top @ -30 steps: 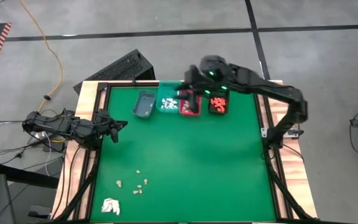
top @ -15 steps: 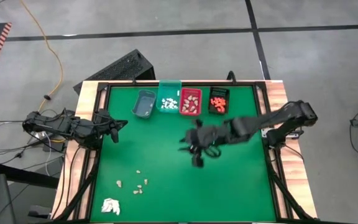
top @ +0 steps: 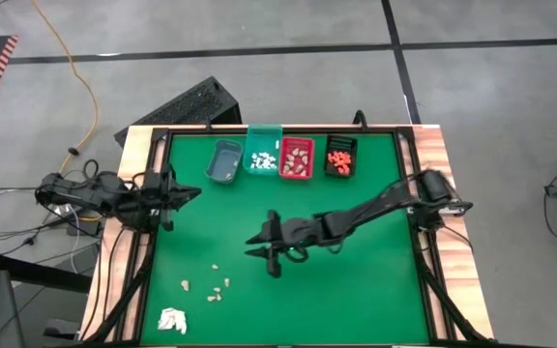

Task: Sort Halloween decoration
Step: Put the white skull toy into the blue bin

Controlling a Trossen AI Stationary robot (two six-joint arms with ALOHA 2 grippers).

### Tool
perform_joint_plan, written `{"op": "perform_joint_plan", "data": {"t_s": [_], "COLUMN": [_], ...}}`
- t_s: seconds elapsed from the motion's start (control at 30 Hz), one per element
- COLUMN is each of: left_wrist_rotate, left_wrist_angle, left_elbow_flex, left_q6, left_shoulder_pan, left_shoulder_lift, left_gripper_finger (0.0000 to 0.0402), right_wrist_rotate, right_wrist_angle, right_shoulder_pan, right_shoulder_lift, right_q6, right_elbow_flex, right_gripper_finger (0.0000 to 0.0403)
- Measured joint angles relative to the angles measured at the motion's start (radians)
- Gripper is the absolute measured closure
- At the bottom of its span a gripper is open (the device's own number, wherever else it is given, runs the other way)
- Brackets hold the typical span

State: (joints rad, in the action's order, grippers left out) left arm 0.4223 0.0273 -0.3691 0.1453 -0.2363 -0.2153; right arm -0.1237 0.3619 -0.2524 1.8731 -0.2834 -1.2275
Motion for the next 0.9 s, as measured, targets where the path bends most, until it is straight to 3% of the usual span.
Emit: {"op": "perform_joint_plan", "data": {"t_s": [0.13, 0.4, 0.63, 0.9], "left_wrist_rotate": [0.021, 0.044, 0.044, 0.079], "left_wrist_angle": [-0.065, -0.019, -0.029, 0.0], "left_elbow_flex": [0.0, 0.0, 0.0, 0.0], "left_q6": [0.003, 0.034, 0.02, 0.057], "left_shoulder_pan": [0.0, 0.0, 0.0, 0.0], "left_shoulder_lift": [0.0, -0.007, -0.014, -0.026], "left_gripper_finger": [0.0401, 0.0402, 0.0401, 0.0402], "right_wrist_rotate": [0.023, 0.097, 0.1, 0.111], "right_wrist_angle": [-0.006, -0.018, -0.031, -0.101], "right_shoulder_pan": [0.0, 0.012, 0.018, 0.007], "right_shoulder_lift": [0.141, 0.353, 0.442, 0.438], "right_q6": [0.07, 0.154, 0.187, 0.206], "right_elbow_flex": [-0.097, -0.313, -0.447, -0.458], "right_gripper_finger": [0.0266, 0.0257, 0.0217, 0.0184]}}
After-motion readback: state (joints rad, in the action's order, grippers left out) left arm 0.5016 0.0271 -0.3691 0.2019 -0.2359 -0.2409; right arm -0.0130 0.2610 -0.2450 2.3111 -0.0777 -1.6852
